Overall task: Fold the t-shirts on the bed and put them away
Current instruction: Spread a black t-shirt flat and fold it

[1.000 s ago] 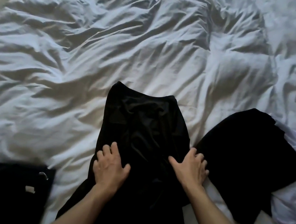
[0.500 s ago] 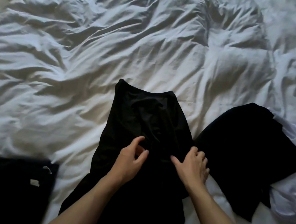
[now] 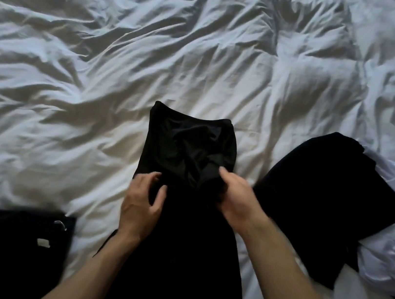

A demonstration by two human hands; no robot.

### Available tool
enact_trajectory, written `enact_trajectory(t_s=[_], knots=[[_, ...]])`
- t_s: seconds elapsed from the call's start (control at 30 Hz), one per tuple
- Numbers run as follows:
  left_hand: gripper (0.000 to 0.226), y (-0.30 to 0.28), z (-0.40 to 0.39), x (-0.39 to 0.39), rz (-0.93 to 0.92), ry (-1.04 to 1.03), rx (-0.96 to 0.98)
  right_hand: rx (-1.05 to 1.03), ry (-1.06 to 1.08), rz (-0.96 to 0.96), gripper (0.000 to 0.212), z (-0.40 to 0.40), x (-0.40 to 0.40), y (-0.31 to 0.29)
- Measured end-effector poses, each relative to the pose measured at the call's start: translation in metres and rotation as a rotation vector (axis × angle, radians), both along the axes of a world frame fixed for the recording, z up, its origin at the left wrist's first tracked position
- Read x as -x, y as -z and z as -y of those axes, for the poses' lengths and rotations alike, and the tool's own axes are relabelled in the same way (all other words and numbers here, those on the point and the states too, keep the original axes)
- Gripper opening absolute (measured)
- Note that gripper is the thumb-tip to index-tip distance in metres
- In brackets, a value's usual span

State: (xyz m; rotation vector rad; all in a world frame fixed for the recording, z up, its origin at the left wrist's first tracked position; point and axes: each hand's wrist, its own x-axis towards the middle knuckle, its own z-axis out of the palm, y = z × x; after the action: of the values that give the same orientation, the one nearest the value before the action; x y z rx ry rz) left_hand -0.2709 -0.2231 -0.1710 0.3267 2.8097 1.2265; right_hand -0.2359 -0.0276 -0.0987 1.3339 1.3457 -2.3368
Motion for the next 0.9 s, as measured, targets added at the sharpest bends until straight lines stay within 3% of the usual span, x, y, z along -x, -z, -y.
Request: enact_trajectory(t_s=[0.1,0.17,0.23,0.27,0.33,0.4,0.47,0.57,0.67,0.73,0.87,0.9], knots=[[0.045,-0.024,-0.028,-0.008,0.485,0.058,-0.312,-0.371,-0.194,0.056,0.028,0.004,0.000,0.013],[0.063,-0.025,-0.044,-0.015,0.677,0.058,-0.232,-0.600,-0.117,0.086,0.021,-0.006,-0.011,0.029],[0.058,-0.014,-0.050,-0.022,0.609,0.031,-0.027,-0.785,-0.111,0.235,0.030,-0.016,-0.025,0.044],[0.045,-0.007,-0.050,-0.023,0.613,-0.002,-0.023,-0.800,-0.165,0.306,0.043,-0.018,-0.031,0.049],[0.023,0.004,-0.047,-0.026,0.722,-0.067,-0.219,-0.712,-0.284,0.324,0.062,-0.020,-0.036,0.059],[0.020,0.006,-0.042,-0.028,0.840,-0.170,-0.499,-0.598,-0.302,0.234,0.053,-0.018,-0.029,0.063],[0.024,0.004,-0.041,-0.029,0.914,-0.251,-0.647,-0.527,-0.264,0.162,0.037,-0.016,-0.019,0.069],[0.026,0.006,-0.035,-0.024,0.872,-0.263,-0.593,-0.548,-0.236,0.077,0.023,-0.016,-0.010,0.076],[0.027,0.013,-0.027,-0.017,0.925,-0.278,-0.558,-0.457,-0.122,-0.036,0.045,-0.024,-0.014,0.077],[0.039,0.015,-0.022,-0.015,0.836,-0.232,-0.420,-0.478,-0.123,-0.080,0.046,-0.031,-0.019,0.073],[0.050,0.009,-0.022,-0.015,0.662,-0.173,-0.127,-0.558,-0.224,-0.047,0.021,-0.043,-0.018,0.069],[0.048,0.006,-0.022,-0.016,0.606,-0.162,-0.050,-0.518,-0.263,-0.012,0.031,-0.045,-0.016,0.071]])
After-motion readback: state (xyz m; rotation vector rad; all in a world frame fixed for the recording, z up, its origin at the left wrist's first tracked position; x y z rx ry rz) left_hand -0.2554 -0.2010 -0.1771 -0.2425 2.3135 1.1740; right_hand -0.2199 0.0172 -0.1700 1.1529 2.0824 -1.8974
